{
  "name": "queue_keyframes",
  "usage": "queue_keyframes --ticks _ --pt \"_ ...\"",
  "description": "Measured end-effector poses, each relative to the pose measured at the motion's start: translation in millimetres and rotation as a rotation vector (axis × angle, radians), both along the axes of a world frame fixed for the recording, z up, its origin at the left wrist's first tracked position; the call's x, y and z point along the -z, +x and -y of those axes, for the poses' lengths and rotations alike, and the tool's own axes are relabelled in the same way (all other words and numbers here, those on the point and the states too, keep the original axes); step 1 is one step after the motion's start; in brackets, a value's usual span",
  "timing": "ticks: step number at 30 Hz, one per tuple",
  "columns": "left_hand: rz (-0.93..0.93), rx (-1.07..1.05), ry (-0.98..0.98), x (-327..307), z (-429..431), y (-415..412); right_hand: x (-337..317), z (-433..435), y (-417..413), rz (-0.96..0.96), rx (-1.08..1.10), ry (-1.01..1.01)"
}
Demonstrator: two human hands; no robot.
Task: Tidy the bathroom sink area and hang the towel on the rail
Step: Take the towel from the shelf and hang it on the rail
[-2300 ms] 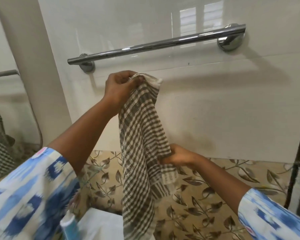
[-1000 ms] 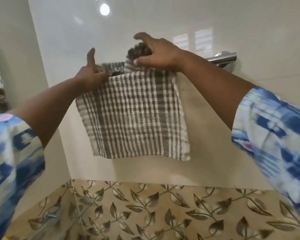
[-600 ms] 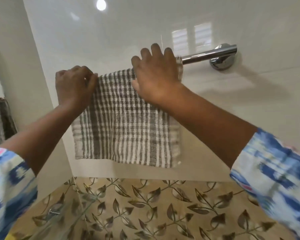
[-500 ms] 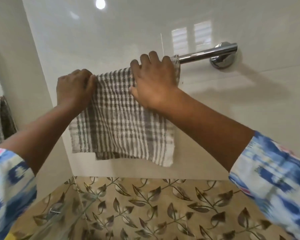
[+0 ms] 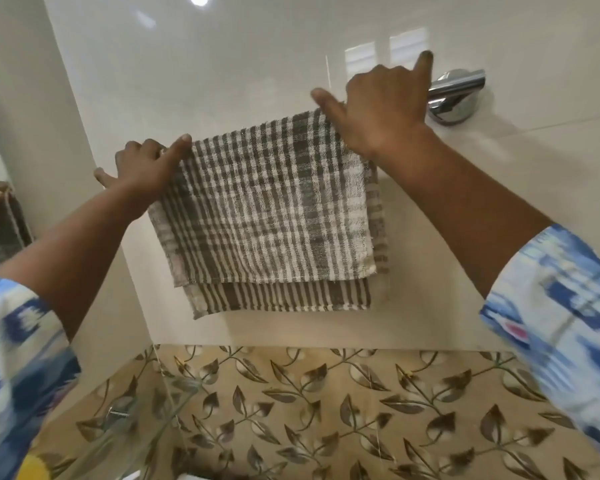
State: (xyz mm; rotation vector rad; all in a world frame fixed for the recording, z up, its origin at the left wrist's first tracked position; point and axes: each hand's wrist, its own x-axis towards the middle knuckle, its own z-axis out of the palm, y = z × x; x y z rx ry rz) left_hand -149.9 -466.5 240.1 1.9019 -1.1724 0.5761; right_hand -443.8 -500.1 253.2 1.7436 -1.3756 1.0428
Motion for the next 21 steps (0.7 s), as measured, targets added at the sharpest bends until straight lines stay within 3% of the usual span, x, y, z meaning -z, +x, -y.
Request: queue_keyframes --ticks 5,11,16,21 --pt "-0.069 0.122 -0.186 42.4 2.5 -13.7 18.6 5.4 -20.7 0.052 -0.017 -0.144" --pt "-0.109 0.211 -0.258 70.6 2.7 -22.3 49.4 6.6 -30.9 0.034 -0.061 -0.228" --pt "-0.203 0.28 -0.358 102.7 -11.3 -21.9 67.2 4.4 -24.4 0.175 -0.095 -0.279" --pt "-0.262 0.311 -0.332 193.3 -28.7 -23.9 125.1 -0.1 3.1 0.321 -0.417 -0.511"
